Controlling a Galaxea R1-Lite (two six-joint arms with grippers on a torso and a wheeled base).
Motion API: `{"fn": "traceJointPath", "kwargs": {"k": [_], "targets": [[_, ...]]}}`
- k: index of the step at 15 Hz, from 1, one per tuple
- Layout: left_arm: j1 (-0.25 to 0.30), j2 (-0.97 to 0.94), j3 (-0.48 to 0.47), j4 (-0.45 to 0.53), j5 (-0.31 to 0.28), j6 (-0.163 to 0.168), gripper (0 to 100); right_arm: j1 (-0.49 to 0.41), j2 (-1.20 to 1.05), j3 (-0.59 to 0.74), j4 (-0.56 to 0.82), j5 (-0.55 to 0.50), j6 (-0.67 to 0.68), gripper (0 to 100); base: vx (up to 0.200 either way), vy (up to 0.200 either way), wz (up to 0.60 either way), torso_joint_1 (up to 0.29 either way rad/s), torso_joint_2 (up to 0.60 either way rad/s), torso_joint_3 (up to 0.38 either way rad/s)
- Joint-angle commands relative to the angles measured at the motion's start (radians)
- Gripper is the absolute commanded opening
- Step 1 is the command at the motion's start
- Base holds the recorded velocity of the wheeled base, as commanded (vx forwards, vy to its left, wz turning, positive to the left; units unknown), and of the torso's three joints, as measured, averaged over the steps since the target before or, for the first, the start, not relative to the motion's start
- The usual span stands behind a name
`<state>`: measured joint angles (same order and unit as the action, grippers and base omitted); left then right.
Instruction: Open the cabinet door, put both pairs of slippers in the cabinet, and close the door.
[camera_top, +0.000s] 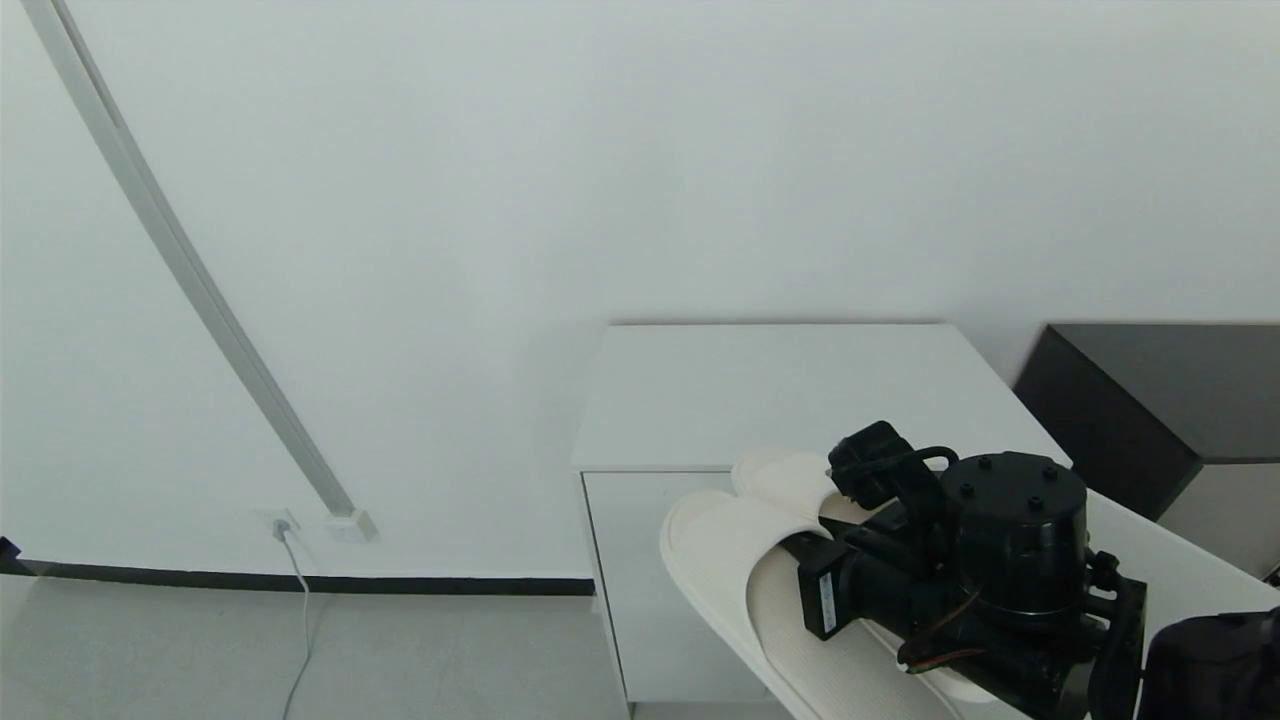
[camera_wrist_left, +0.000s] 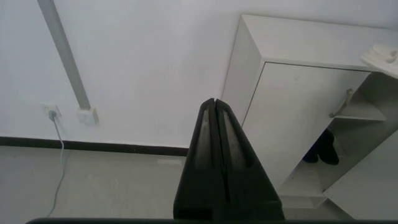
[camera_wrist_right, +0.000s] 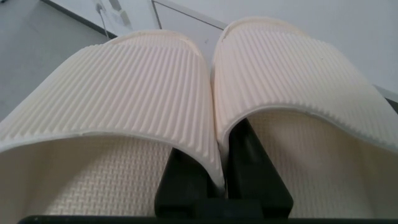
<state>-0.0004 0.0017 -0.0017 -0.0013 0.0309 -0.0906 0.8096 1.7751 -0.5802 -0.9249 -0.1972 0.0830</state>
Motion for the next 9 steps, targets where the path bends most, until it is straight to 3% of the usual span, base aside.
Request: {"fn": "traceJointPath", "kwargs": {"k": [1, 9], "targets": [[0.002, 0.000, 0.000, -0.002, 0.000, -0.001, 0, -0.001, 0.003, 0.000, 0.000, -0.001, 0.000, 0, 0.000, -0.200, 0.00, 0.017, 0.01, 0.002], [0.002, 0.000, 0.000, -0.002, 0.000, 0.000, 0, -0.001, 0.003, 0.000, 0.000, -0.002, 0.001, 0, 0.000, -0.200, 0.00, 0.001, 0.00, 0.003]]}}
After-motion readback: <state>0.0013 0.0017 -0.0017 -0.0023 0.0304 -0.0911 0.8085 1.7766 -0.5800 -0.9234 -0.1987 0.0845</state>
